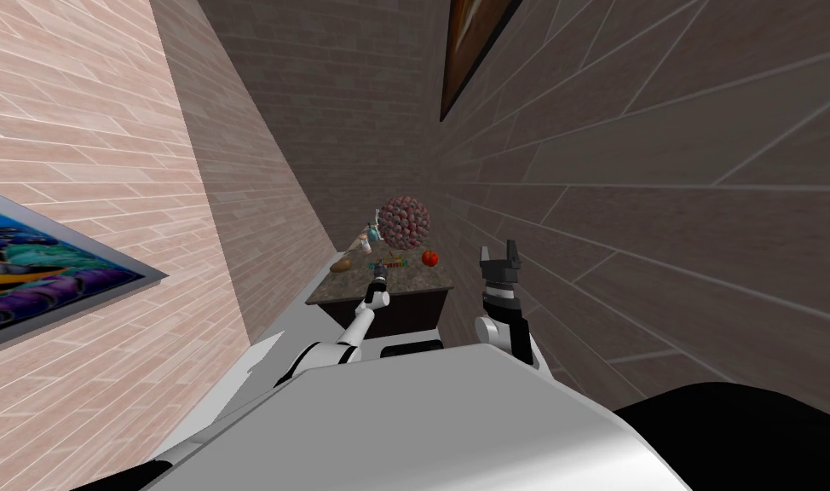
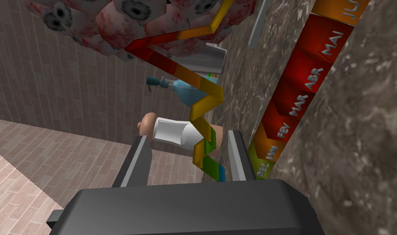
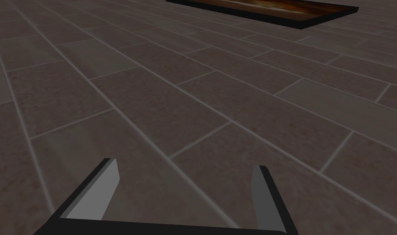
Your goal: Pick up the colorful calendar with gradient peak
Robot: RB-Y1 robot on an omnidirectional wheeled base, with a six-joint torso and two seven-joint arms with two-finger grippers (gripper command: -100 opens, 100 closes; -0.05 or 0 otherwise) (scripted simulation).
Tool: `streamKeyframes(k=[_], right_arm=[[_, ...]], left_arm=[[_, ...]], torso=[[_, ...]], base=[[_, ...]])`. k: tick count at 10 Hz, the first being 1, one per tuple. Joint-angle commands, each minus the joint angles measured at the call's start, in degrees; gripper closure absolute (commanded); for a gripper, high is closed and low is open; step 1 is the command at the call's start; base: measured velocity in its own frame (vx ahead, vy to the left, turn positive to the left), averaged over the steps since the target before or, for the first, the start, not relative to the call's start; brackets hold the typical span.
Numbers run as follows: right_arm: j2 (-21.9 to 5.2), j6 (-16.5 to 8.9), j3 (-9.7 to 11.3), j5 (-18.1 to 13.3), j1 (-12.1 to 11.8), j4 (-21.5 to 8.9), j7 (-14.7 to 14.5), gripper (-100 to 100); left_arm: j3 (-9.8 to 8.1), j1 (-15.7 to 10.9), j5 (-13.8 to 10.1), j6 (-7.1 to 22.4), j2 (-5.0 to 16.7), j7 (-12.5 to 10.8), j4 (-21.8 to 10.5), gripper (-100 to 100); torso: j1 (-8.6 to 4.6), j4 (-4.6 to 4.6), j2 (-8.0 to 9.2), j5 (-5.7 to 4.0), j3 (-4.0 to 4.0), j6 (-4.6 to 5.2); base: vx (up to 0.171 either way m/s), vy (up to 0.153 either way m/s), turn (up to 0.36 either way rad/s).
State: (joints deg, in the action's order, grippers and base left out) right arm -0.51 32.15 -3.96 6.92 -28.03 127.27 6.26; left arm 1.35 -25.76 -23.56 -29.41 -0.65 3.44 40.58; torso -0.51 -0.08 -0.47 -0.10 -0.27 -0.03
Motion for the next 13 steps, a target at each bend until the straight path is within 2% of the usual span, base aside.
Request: streamKeyframes(k=[1, 4, 5, 6, 7, 8, 11, 12, 13], right_arm=[[0.0, 0.0, 0.0, 0.0, 0.0, 0.0, 0.0, 0], [0.0, 0.0, 0.0, 0.0, 0.0, 0.0, 0.0, 0], [0.0, 0.0, 0.0, 0.0, 0.0, 0.0, 0.0, 0], [0.0, 0.0, 0.0, 0.0, 0.0, 0.0, 0.0, 0], [0.0, 0.0, 0.0, 0.0, 0.0, 0.0, 0.0, 0], [0.0, 0.0, 0.1, 0.0, 0.1, 0.0, 0.0, 0], [0.0, 0.0, 0.1, 0.0, 0.1, 0.0, 0.0, 0], [0.0, 0.0, 0.1, 0.0, 0.1, 0.0, 0.0, 0], [0.0, 0.0, 0.1, 0.0, 0.1, 0.0, 0.0, 0]], left_arm=[[0.00, 0.0, 0.0, 0.0, 0.0, 0.0, 0.0, 100], [0.00, 0.0, 0.0, 0.0, 0.0, 0.0, 0.0, 100], [0.00, 0.0, 0.0, 0.0, 0.0, 0.0, 0.0, 0], [-0.12, -0.6, -0.2, 1.9, 1.8, -0.8, 0.7, -100], [-0.21, -0.9, -0.3, 3.2, 2.8, -1.3, 1.1, -100], [-0.21, -0.9, -0.3, 3.2, 2.8, -1.3, 1.1, -100], [-0.65, -2.4, -0.9, 8.1, 6.5, -3.5, 2.8, -100], [-0.65, -2.4, -0.9, 8.8, 6.5, -3.5, 2.8, -100], [-0.86, -3.0, -1.1, 10.8, 8.0, -4.4, 3.4, -100]], torso=[[0.00, 0.00, 0.00, 0.00, 0.00, 0.00], [0.00, 0.00, 0.01, 0.00, 0.01, 0.00], [0.00, 0.00, 0.01, 0.00, 0.01, 0.00], [0.00, 0.00, 0.01, 0.00, 0.01, 0.00], [0.02, 0.03, 0.16, -0.01, 0.09, 0.06], [-0.03, 0.06, 0.30, -0.03, 0.17, 0.14], [-0.09, 0.09, 0.41, -0.05, 0.24, 0.13], [-0.06, 0.10, 0.50, -0.04, 0.29, 0.14], [-0.08, 0.10, 0.42, -0.04, 0.25, 0.12]], base=[[0.000, 0.000, 0.000], [0.000, 0.000, 0.000], [0.000, 0.000, 0.000], [-0.045, 0.014, -0.069], [-0.067, 0.027, -0.143], [-0.044, 0.024, -0.037], [-0.073, 0.025, -0.099], [-0.063, 0.027, -0.074], [-0.047, 0.022, -0.100]])
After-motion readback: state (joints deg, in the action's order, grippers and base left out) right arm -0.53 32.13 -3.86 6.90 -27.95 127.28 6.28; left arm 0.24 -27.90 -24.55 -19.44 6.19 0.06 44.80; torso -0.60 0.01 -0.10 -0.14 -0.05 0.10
